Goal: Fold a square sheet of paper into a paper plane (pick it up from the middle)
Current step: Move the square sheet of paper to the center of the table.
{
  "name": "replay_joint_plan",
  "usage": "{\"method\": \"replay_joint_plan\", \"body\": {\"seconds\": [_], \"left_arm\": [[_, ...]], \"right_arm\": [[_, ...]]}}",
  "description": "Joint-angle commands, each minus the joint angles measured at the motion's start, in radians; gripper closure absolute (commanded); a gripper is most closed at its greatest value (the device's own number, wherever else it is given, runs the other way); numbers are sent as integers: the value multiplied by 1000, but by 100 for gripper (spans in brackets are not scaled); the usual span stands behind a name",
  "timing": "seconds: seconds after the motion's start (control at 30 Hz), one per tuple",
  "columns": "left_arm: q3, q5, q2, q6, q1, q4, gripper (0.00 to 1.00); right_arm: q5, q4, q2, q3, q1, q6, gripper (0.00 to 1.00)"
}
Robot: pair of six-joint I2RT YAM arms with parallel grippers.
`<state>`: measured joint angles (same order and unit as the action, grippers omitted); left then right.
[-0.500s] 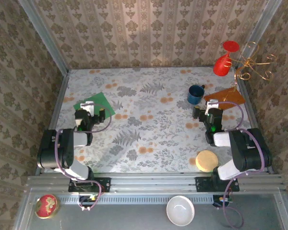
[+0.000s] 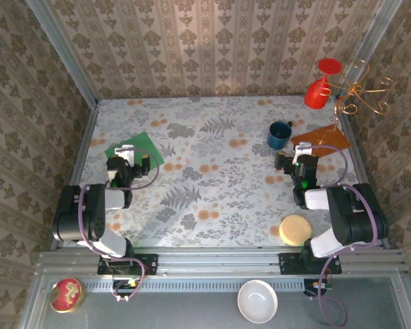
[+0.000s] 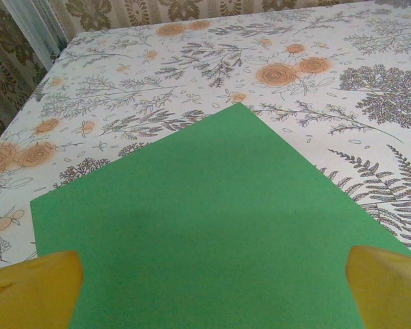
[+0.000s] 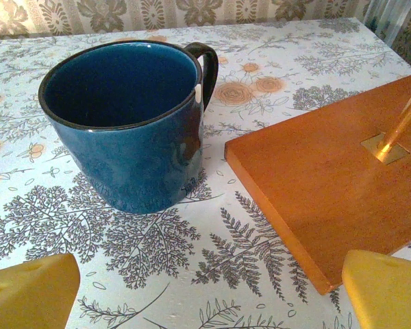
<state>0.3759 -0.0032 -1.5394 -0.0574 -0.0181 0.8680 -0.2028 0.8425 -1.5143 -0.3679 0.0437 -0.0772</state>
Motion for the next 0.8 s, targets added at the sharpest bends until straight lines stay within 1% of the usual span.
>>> {"method": "replay_joint_plan", "body": {"seconds": [0.0, 0.3, 0.43, 0.5, 0.53, 0.63, 0.7, 0.77], "left_arm": [[26, 17, -10, -5, 7, 20, 0], [25, 13, -11, -4, 7, 23, 0], [6, -36, 4, 11, 3, 49, 0], [-18, -70, 52, 11, -5, 51, 0], [-22, -89, 84, 14, -9, 30, 0], [9, -142, 215, 56, -11, -165, 0], [49, -142, 310, 102, -11, -325, 0], [75, -130, 381, 161, -10, -426, 0]], "right_arm": [[-23, 29, -15, -31, -1, 13, 0], [-22, 33, -14, -27, -1, 13, 0], [-43, 67, 8, 0, -1, 7, 0], [-43, 95, 55, 36, -1, 9, 0], [-52, 111, 69, 50, 4, 13, 0], [-89, -36, 195, 33, 10, -1, 0], [-104, -144, 278, 11, 10, -18, 0], [-119, -229, 344, -5, 14, -49, 0]]}}
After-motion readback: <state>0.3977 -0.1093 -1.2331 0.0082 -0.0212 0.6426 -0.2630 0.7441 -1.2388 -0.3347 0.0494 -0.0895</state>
